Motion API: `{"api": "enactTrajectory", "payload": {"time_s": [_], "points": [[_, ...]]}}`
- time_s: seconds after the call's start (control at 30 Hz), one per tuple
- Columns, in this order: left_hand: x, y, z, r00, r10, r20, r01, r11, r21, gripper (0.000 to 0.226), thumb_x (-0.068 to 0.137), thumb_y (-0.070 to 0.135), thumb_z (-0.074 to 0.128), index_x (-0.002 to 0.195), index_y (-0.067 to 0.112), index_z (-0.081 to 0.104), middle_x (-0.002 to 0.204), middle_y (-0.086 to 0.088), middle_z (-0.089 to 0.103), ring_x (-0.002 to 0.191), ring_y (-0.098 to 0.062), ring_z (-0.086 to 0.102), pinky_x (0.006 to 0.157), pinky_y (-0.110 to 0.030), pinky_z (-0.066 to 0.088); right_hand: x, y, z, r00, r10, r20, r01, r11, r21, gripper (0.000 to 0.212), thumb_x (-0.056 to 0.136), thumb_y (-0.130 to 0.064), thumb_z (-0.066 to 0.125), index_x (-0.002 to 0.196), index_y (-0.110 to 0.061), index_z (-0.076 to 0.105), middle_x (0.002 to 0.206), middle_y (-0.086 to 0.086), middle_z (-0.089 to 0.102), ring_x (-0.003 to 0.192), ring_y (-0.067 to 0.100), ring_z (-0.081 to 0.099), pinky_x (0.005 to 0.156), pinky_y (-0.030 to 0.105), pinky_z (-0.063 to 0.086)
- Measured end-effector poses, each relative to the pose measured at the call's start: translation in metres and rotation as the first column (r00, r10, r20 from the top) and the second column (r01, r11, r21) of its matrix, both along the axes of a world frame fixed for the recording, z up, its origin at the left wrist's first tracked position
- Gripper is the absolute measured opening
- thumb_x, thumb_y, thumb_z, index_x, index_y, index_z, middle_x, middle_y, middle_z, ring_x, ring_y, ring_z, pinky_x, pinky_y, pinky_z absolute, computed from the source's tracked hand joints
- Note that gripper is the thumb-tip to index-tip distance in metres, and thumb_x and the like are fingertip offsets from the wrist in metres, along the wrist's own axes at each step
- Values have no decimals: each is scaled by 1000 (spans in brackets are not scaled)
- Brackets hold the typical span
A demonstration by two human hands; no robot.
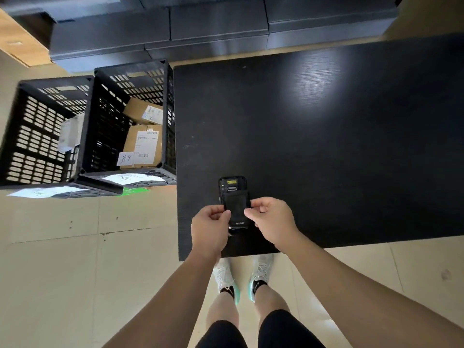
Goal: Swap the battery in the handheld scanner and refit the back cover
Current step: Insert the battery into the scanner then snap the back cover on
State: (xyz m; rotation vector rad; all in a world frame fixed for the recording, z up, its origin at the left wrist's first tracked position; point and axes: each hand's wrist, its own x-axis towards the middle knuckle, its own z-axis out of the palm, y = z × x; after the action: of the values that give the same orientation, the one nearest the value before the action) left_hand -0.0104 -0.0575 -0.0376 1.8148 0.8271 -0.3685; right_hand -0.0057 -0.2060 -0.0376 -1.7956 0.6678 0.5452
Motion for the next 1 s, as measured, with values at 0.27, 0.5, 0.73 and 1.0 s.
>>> {"api": "enactTrajectory", "payload": {"time_s": [0.27, 0.5, 0.73, 1.0], "points": [[6, 16, -16, 995, -99, 13, 100, 995, -22, 10, 83, 17, 76, 89, 23, 71, 80, -1, 74, 70, -14, 68, 66, -29, 57, 6, 8, -13, 999, 35, 10, -34, 997, -65, 20, 82, -21, 77, 101, -17, 74, 88, -3, 76, 85, 15, 72, 86, 43, 58], [6, 19, -18, 994, -107, 7, 107, 994, -36, 12, 84, 14, 76, 88, 24, 71, 81, 2, 73, 74, -13, 69, 70, -28, 58, 3, 7, -18, 999, 45, 25, -44, 997, -57, 19, 81, -20, 78, 99, -19, 75, 86, -4, 75, 84, 15, 72, 83, 42, 60], [1, 23, -19, 993, -121, 4, 121, 991, -54, 14, 84, 7, 75, 87, 20, 71, 82, -3, 73, 72, -13, 66, 77, -33, 59, -2, 7, -18, 998, 49, 39, -47, 997, -57, 13, 80, -14, 78, 92, -17, 75, 83, 1, 74, 77, 19, 73, 79, 41, 61], [1, 25, -21, 992, -126, 14, 127, 991, -41, 15, 83, 8, 76, 86, 23, 71, 82, -3, 73, 73, -14, 67, 78, -36, 60, -2, 10, -18, 996, 77, 38, -72, 992, -108, 13, 81, -17, 78, 93, -18, 75, 84, -1, 74, 77, 17, 72, 81, 40, 60]]}}
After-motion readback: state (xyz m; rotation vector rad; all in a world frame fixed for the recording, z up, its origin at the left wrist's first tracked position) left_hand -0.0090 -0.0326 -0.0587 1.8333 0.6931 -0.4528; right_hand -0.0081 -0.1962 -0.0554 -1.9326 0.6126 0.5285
